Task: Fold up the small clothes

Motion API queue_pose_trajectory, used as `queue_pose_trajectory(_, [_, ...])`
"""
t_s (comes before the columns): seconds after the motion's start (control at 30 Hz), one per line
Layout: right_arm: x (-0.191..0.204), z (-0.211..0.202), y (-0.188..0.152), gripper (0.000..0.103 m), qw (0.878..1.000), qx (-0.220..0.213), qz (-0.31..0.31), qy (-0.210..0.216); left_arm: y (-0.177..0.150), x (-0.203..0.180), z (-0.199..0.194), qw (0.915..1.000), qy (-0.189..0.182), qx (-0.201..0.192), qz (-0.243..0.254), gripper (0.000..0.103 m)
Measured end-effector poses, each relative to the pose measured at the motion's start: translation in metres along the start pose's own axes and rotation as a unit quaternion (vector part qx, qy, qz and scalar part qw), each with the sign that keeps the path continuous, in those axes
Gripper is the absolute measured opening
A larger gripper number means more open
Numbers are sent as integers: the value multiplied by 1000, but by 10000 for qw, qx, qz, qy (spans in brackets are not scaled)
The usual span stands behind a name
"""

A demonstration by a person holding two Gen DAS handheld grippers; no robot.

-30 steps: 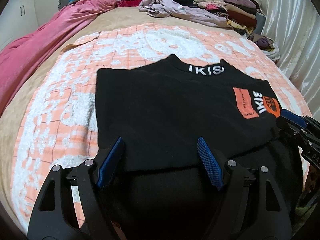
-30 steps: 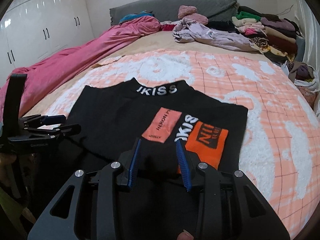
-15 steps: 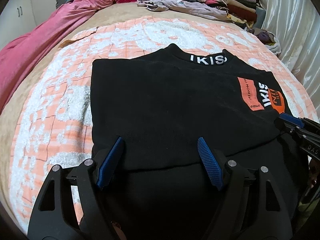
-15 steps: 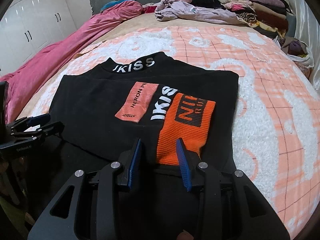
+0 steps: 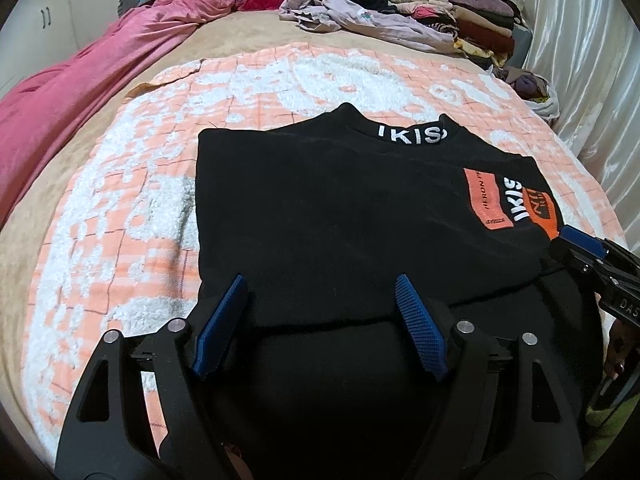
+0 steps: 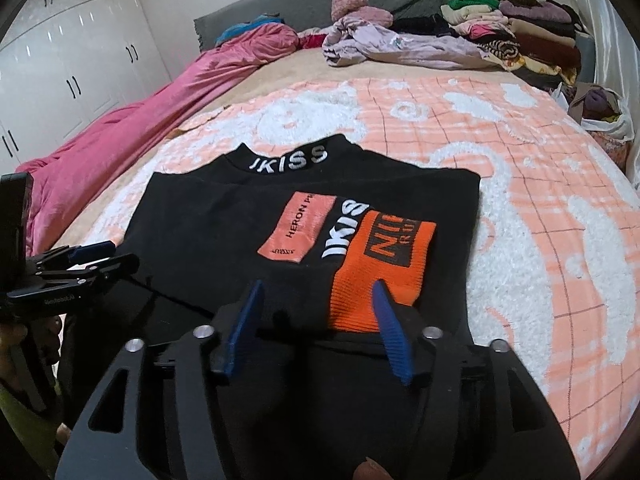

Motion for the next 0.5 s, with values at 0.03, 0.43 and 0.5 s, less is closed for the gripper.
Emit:
queue_pose_trajectory(0.03, [0, -2, 0, 58, 10000, -36, 4, 13, 0, -1, -1, 10000, -35, -1, -23, 76])
queue_pose_trajectory(0.43, [-11, -18, -5, 94, 9992, -208, 278, -214, 1, 0, -17, 9999, 104, -126, 19, 93])
queue_pose_trajectory(0.5, [-15, -21, -6, 95, 9988, -244, 326, -278, 1, 1, -19, 9998, 124, -145, 27, 93])
Point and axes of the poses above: each gripper's, at about its wrist camera, not at the fingertips, and z roughly the way its jaws point, x to its left, y to its top, the point moved 10 cm from there along z, roughly the way its jaws point, and after that the axes turned 15 degrees about -z, right-handed, at the moved point
